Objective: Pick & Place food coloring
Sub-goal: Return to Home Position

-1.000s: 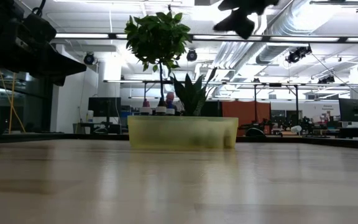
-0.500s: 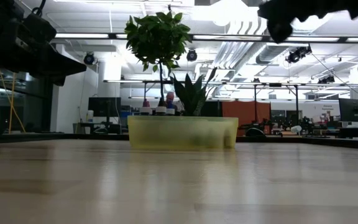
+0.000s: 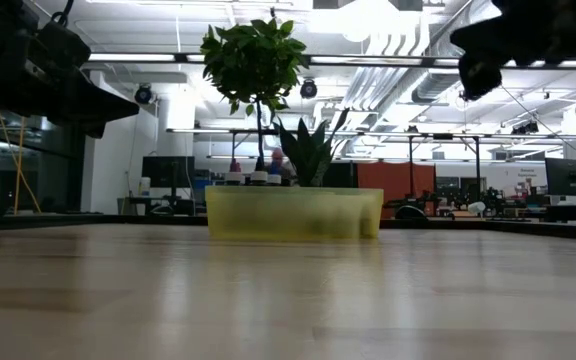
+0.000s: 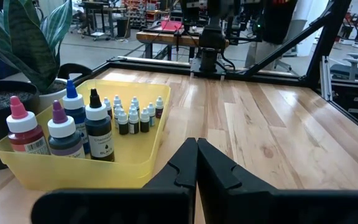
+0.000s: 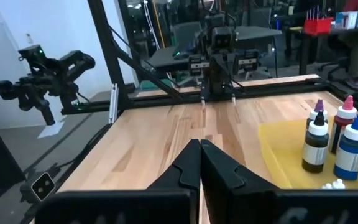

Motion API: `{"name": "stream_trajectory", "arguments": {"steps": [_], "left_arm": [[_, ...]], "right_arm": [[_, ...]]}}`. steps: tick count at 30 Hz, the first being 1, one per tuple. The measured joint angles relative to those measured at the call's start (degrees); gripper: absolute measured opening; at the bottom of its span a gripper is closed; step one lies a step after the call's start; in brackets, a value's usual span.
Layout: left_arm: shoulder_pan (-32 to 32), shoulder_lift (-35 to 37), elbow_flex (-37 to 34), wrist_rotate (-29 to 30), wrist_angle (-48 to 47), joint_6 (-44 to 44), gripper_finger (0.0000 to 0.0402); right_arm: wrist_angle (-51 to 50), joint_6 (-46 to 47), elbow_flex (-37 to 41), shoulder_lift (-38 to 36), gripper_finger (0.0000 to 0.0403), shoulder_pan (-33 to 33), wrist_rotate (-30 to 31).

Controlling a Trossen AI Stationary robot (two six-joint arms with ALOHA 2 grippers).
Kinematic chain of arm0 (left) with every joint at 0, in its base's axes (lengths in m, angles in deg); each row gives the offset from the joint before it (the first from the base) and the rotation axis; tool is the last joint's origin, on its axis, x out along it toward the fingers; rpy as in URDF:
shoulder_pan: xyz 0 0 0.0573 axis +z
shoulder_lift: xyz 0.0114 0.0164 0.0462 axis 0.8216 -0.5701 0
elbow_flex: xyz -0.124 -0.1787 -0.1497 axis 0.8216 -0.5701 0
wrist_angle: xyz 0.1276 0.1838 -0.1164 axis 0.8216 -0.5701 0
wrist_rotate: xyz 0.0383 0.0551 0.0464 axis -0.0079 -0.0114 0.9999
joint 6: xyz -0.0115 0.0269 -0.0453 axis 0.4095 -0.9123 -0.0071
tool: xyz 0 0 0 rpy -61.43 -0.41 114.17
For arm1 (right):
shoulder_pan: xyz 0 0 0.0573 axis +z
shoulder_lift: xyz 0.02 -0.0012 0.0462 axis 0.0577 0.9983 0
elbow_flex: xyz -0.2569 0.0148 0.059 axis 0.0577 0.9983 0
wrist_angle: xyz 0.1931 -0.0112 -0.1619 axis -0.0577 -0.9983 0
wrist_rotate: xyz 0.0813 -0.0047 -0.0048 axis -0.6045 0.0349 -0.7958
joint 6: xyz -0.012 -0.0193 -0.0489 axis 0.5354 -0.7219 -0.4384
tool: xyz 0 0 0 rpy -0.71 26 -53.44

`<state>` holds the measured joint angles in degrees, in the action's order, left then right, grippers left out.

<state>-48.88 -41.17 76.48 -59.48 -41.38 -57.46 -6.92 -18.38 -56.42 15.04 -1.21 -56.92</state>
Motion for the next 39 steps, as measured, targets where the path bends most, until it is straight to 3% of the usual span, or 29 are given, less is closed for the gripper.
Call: {"name": "stream_trajectory", "arguments": {"steps": [5,11,14,33,39], "left_arm": [[0.00,0.00,0.00,0.00,-0.01,0.00,0.0000],[0.00,0.00,0.00,0.00,-0.01,-0.01,0.0000],[0.00,0.00,0.00,0.00,0.00,0.00,0.0000],[-0.01,0.01,0.00,0.00,0.00,0.00,0.0000],[0.00,0.02,0.00,0.00,0.00,0.00,0.0000]], "right_arm": [[7.50,0.29,6.98,-2.76,0.0001,1.93,3.14],[21.51,0.51,13.31,-3.29,0.0000,4.29,13.04],[24.21,0.40,14.82,-3.33,0.0000,4.68,12.93],[10.51,-4.57,15.06,-3.39,0.0000,2.24,8.21],[4.89,-5.25,15.06,-6.68,0.0000,2.24,7.71]]}}
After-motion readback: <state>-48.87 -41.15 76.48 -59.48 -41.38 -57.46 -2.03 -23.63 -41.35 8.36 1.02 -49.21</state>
